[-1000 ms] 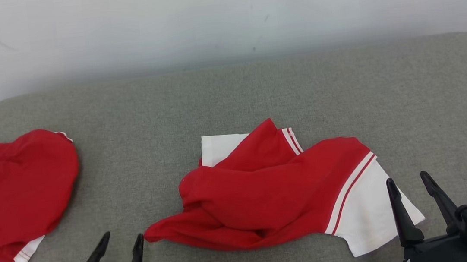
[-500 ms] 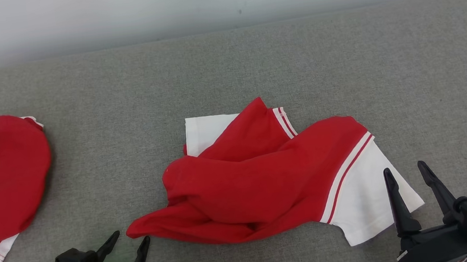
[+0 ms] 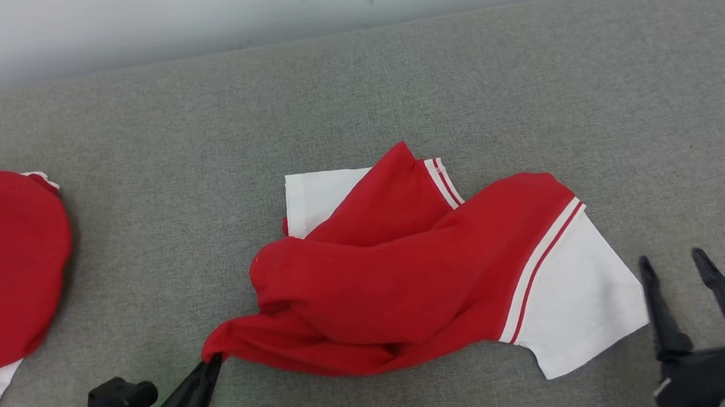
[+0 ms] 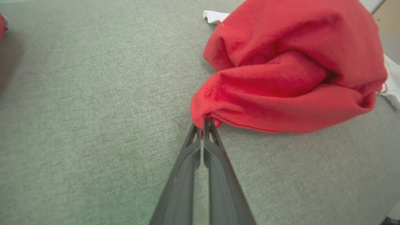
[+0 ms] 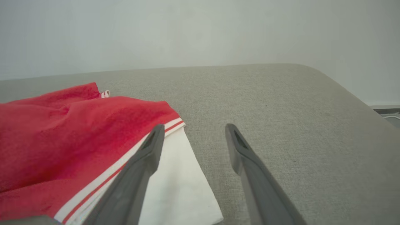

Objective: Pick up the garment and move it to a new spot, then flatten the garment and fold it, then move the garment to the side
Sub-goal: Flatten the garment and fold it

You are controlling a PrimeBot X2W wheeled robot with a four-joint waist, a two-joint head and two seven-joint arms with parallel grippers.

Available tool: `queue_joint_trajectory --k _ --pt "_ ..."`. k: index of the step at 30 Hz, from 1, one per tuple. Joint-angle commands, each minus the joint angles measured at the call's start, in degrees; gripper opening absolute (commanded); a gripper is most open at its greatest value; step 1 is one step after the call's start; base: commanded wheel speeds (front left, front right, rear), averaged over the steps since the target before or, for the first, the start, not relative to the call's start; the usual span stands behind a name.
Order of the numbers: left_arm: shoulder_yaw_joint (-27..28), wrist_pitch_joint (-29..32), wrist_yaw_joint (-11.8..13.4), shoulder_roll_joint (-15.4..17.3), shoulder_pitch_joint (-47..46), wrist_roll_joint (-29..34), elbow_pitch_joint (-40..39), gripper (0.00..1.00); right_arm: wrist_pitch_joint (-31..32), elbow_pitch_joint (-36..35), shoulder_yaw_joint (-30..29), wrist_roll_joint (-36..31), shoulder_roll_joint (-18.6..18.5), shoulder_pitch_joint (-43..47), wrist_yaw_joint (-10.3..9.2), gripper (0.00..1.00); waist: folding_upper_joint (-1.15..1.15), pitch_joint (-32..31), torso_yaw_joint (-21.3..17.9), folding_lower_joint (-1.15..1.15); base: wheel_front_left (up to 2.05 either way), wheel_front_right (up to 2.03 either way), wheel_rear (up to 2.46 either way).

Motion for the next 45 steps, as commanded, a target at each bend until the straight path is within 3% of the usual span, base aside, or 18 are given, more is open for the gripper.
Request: queue_joint_trajectory --k 1,7,16,17,19,25,26,35,45 --pt "-0.08 0.18 0.27 0.59 0.43 -0.06 -0.59 0.0 1.02 0.41 -0.84 0.25 -0.86 1.29 0.0 1.0 0.0 0.33 0.12 0.0 0.0 0.0 0.0" --pt "-0.06 0.84 1.06 1.3 0.82 0.47 -3.35 0.0 4.75 2.47 -1.52 2.13 -3.36 2.69 0.0 1.0 0.0 1.87 0.13 0.0 0.0 0.0 0.0" --pt "-0.63 1.83 1.68 1.34 -0.19 0.35 -4.25 0.0 5.28 9.31 2.2 5.43 -4.81 -0.66 0.0 1.0 0.0 3.52 0.55 0.0 0.0 0.0 0.0" --pt "-0.66 1.86 1.72 1.32 -0.28 0.33 -4.19 0.0 5.46 10.02 2.8 5.81 -4.84 -1.01 0.0 0.85 0.0 3.59 0.6 0.0 0.0 0.0 0.0" --pt "-0.85 1.95 1.65 1.19 -0.48 0.21 -4.3 0.0 5.1 10.76 3.41 6.39 -5.0 -1.57 0.0 0.0 0.0 3.75 0.81 0.0 0.0 0.0 0.0" --pt "-0.42 4.17 2.06 1.37 0.65 -1.75 -7.13 0.0 2.59 7.76 2.32 9.71 -4.65 -1.55 0.0 0.0 0.0 3.72 0.95 0.0 0.0 0.0 0.0" --pt "1.19 8.03 3.69 3.29 1.18 -3.1 -13.69 0.0 1.65 0.96 0.58 13.76 -4.79 -2.53 0.0 0.0 0.0 3.04 0.72 0.0 0.0 0.0 0.0" --pt "5.58 12.24 5.98 6.28 -3.56 -4.18 -24.69 0.0 4.73 -12.41 -1.85 11.25 -8.78 -10.45 0.0 0.0 0.0 0.63 0.95 0.0 0.0 0.0 0.0" --pt "8.8 11.35 8.06 5.11 -14.4 -2.3 -27.6 0.0 3.82 -14.67 -0.88 9.99 -8.79 -25.61 0.0 0.0 0.0 -2.03 1.5 0.0 0.0 0.0 0.0"
